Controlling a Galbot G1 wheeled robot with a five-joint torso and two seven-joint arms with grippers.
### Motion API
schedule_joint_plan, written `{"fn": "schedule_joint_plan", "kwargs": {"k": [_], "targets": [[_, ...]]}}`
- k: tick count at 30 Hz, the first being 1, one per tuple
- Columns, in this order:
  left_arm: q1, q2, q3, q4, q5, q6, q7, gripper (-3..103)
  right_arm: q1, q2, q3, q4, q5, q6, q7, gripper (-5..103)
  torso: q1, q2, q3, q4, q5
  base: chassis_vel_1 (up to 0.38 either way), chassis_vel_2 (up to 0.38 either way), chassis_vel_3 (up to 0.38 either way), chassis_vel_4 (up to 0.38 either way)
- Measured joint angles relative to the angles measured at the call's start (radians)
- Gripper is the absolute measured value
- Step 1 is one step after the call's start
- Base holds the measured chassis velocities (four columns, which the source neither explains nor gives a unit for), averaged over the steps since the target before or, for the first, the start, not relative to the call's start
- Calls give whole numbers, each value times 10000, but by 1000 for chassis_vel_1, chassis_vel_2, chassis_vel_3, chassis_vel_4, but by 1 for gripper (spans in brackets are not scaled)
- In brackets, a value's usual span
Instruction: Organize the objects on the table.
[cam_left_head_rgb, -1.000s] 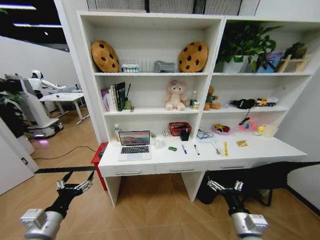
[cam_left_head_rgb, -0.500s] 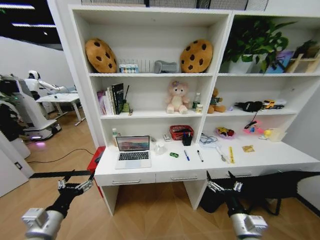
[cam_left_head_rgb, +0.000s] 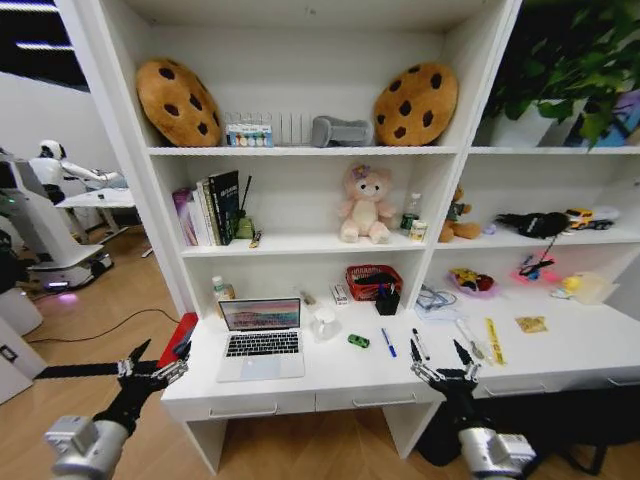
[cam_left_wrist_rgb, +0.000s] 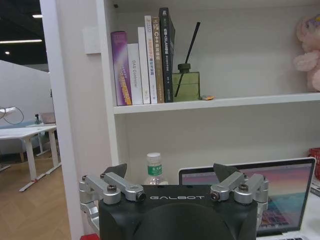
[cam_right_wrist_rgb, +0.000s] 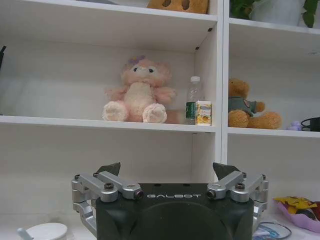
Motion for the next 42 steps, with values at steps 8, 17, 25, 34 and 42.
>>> {"fn": "schedule_joint_plan", "kwargs": {"k": [8, 17, 25, 34, 42], "targets": [[-42, 149, -137, -191, -90, 89, -20, 98, 85, -13, -89, -25, 166, 705, -557, 100, 12, -5, 4, 4, 3, -191, 192, 178, -201], [-351, 767, -82, -334, -72, 365, -46, 92, 149, -136, 7, -250, 140, 806, -668, 100, -12, 6, -4, 1, -1, 20, -10, -12, 27], [-943, 1816, -138, -74, -275, 530, 291, 73, 282, -205, 157, -610, 109, 720, -545, 100, -4, 3, 0, 0, 2, 23, -13, -18, 23], [-1978, 5605, -58, 1482, -230, 462, 1824, 40, 684, -205, 190, -1381, 41, 719, -521, 100, 0, 1, 1, 1, 0, 0, 0, 0, 0], [-2965, 8266, 720, 3135, 264, -69, 3389, 14, 926, -75, 270, -2284, -143, 910, -562, 100, 1, 0, 1, 0, 2, 0, 0, 0, 0]]}}
